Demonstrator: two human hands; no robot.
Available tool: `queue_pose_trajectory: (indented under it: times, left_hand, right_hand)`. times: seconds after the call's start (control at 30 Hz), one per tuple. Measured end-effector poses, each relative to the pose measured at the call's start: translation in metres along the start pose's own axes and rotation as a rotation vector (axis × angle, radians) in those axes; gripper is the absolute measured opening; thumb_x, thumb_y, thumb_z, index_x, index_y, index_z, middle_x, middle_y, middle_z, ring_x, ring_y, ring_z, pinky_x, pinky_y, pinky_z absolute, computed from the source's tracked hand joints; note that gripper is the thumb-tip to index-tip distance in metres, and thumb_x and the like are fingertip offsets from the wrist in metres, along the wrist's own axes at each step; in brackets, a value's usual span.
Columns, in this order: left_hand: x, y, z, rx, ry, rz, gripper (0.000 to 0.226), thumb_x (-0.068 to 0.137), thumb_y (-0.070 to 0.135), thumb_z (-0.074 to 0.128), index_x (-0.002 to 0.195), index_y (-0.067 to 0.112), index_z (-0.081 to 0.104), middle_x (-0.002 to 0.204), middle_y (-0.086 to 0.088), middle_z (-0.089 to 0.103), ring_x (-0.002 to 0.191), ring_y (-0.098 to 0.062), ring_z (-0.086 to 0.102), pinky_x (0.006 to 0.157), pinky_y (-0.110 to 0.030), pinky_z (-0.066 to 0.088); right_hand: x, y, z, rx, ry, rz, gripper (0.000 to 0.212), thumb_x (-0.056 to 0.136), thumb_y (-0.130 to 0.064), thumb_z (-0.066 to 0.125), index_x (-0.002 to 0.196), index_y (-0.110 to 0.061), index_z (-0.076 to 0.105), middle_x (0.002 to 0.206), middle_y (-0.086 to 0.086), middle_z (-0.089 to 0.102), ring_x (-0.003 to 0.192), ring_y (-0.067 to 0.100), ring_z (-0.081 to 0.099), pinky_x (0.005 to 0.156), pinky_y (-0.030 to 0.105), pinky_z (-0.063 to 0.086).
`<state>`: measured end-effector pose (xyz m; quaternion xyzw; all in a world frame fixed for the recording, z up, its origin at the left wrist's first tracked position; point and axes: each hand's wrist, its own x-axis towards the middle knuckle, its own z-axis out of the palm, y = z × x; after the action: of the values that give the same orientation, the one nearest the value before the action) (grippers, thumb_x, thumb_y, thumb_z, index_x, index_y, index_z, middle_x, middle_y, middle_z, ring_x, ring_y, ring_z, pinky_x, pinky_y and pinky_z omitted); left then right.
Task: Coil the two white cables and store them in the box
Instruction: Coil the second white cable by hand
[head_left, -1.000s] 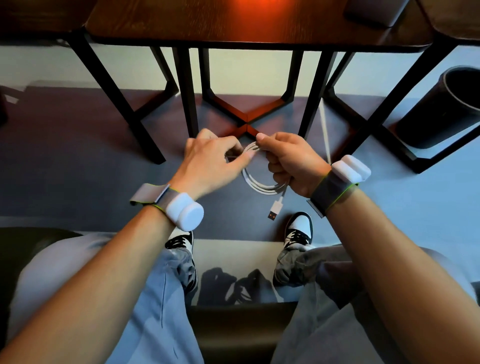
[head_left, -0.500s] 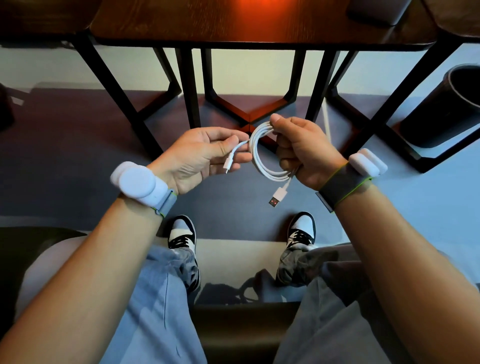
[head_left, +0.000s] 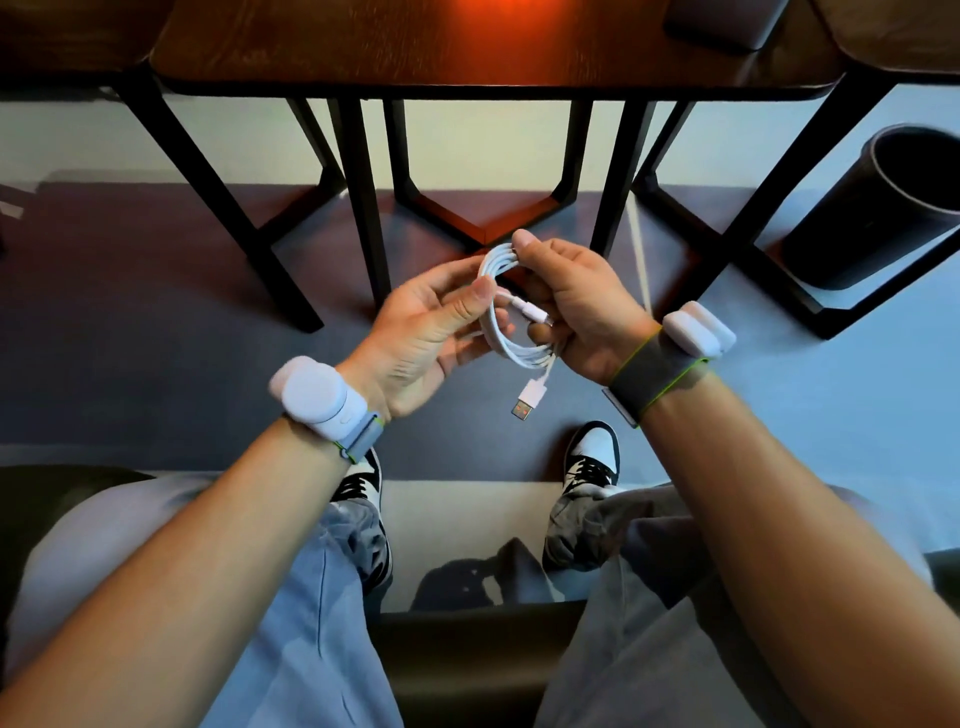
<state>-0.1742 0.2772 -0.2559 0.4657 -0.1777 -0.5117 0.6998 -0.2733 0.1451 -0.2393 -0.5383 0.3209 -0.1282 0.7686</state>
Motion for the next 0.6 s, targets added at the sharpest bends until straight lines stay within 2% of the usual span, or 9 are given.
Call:
queue_pose_trajectory:
  times: [0.1, 0.17, 0.23, 0.3, 0.37, 0.43, 0.5, 0.53, 0.6]
  left_hand:
    - [0.004, 0.006, -0.005, 0.32, 0.079, 0.097, 0.03, 0.086, 0.003, 0.073, 0.115, 0.008, 0.068, 0.088, -0.01, 0.076, 0.076, -0.021, 0.075, 0.069, -0.032, 0.061]
    - [0.005, 0.002, -0.008, 0.535, 0.127, 0.125, 0.026, 0.085, -0.001, 0.074, 0.107, 0.01, 0.069, 0.084, -0.011, 0.077, 0.077, -0.025, 0.076, 0.068, -0.035, 0.062]
    - [0.006, -0.004, -0.012, 0.847, 0.174, 0.174, 0.021, 0.082, 0.006, 0.076, 0.099, 0.015, 0.07, 0.081, -0.008, 0.076, 0.077, -0.026, 0.075, 0.072, -0.04, 0.062]
    - [0.007, -0.008, -0.015, 1.263, 0.249, 0.31, 0.018, 0.078, 0.016, 0.071, 0.095, 0.018, 0.066, 0.078, -0.004, 0.073, 0.077, -0.03, 0.07, 0.071, -0.043, 0.057]
    - [0.008, -0.007, -0.015, 1.567, 0.311, 0.403, 0.022, 0.077, 0.019, 0.065, 0.098, 0.017, 0.057, 0.087, -0.007, 0.071, 0.085, -0.041, 0.064, 0.069, -0.047, 0.053]
    - [0.009, -0.007, -0.015, 1.735, 0.327, 0.38, 0.027, 0.079, 0.02, 0.062, 0.103, 0.019, 0.05, 0.101, -0.007, 0.069, 0.091, -0.046, 0.063, 0.069, -0.049, 0.053]
    - [0.013, -0.008, -0.019, 1.686, 0.294, 0.291, 0.022, 0.084, 0.021, 0.06, 0.104, 0.019, 0.05, 0.1, -0.008, 0.069, 0.089, -0.045, 0.064, 0.069, -0.049, 0.054]
    - [0.013, -0.008, -0.021, 1.526, 0.256, 0.216, 0.017, 0.087, 0.021, 0.06, 0.102, 0.018, 0.053, 0.097, -0.008, 0.07, 0.084, -0.041, 0.067, 0.066, -0.047, 0.056]
    - [0.011, -0.011, -0.021, 1.056, 0.179, 0.049, 0.017, 0.092, 0.022, 0.068, 0.104, 0.019, 0.056, 0.1, -0.004, 0.071, 0.072, -0.028, 0.074, 0.054, -0.037, 0.058]
  right_hand:
    - [-0.001, 0.0, 0.001, -0.022, 0.003, -0.026, 0.023, 0.1, -0.033, 0.053, 0.09, -0.013, 0.045, 0.056, -0.003, 0.03, 0.044, 0.01, 0.023, 0.04, 0.019, 0.019]
    - [-0.004, 0.003, 0.006, -0.097, 0.034, -0.038, 0.022, 0.1, -0.028, 0.053, 0.087, -0.013, 0.044, 0.05, -0.006, 0.031, 0.037, 0.006, 0.024, 0.038, 0.017, 0.021]
    - [-0.006, 0.009, 0.011, -0.164, 0.05, -0.024, 0.02, 0.1, -0.024, 0.054, 0.087, -0.013, 0.044, 0.051, -0.003, 0.032, 0.036, 0.006, 0.026, 0.038, 0.018, 0.023]
    - [-0.007, 0.014, 0.017, -0.115, -0.006, 0.019, 0.023, 0.1, -0.019, 0.053, 0.08, -0.014, 0.044, 0.052, -0.003, 0.029, 0.038, 0.008, 0.023, 0.041, 0.02, 0.021]
    - [-0.006, 0.017, 0.023, -0.033, -0.096, 0.045, 0.031, 0.102, -0.017, 0.049, 0.071, -0.015, 0.043, 0.052, -0.003, 0.024, 0.043, 0.01, 0.017, 0.044, 0.023, 0.016]
    - [-0.003, 0.017, 0.028, -0.009, -0.141, 0.056, 0.034, 0.103, -0.02, 0.046, 0.07, -0.016, 0.043, 0.05, -0.006, 0.024, 0.045, 0.01, 0.016, 0.044, 0.023, 0.016]
    - [-0.001, 0.018, 0.028, 0.008, -0.103, 0.089, 0.033, 0.103, -0.026, 0.046, 0.072, -0.018, 0.041, 0.048, -0.008, 0.028, 0.043, 0.009, 0.018, 0.041, 0.021, 0.019]
    - [0.0, 0.018, 0.024, 0.012, -0.059, 0.109, 0.033, 0.103, -0.028, 0.047, 0.072, -0.019, 0.04, 0.048, -0.008, 0.03, 0.042, 0.009, 0.02, 0.039, 0.02, 0.02]
    - [0.0, 0.018, 0.014, 0.021, 0.032, 0.128, 0.034, 0.103, -0.029, 0.047, 0.07, -0.021, 0.038, 0.049, -0.007, 0.03, 0.04, 0.008, 0.021, 0.037, 0.019, 0.02]
